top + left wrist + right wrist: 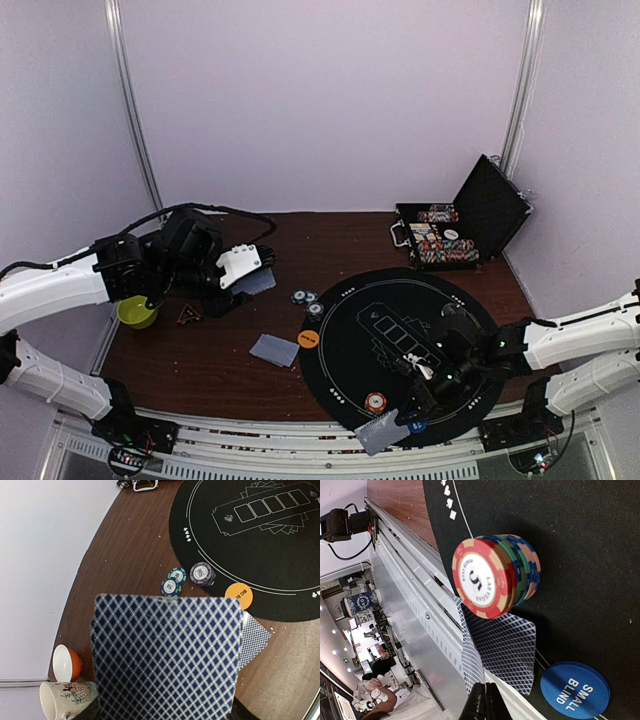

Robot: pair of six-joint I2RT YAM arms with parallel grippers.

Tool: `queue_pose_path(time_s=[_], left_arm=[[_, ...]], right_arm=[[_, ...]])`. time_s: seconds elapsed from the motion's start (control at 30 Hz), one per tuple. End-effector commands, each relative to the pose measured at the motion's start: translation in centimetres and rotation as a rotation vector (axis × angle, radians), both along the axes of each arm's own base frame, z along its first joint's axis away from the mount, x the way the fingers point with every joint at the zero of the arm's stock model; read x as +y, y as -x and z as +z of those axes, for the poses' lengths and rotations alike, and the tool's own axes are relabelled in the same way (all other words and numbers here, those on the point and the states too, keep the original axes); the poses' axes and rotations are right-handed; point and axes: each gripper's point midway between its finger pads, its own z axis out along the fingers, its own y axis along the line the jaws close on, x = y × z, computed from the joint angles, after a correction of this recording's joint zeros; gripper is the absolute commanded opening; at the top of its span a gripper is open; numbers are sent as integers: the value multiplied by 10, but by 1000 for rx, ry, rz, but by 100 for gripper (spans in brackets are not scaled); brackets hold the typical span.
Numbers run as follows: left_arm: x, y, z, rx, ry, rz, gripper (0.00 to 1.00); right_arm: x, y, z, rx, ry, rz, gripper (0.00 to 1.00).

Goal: Distribute texas hold em gaming equipment
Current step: Distribute the poker card in the small blind area.

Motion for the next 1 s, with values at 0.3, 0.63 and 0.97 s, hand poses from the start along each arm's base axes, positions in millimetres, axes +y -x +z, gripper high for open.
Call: queue_pose_path(time_s=[0.3,0.63,0.97], left_arm=[[-5,-5,22,-50,62,-1,60],[-5,-4,23,-53,63,-1,60],[-5,-4,22,-49,62,0,60]], right_arm=[[9,2,12,18,-59,14,0],[9,1,2,18,-29,11,0],[-4,2,-9,10,43,-1,16]])
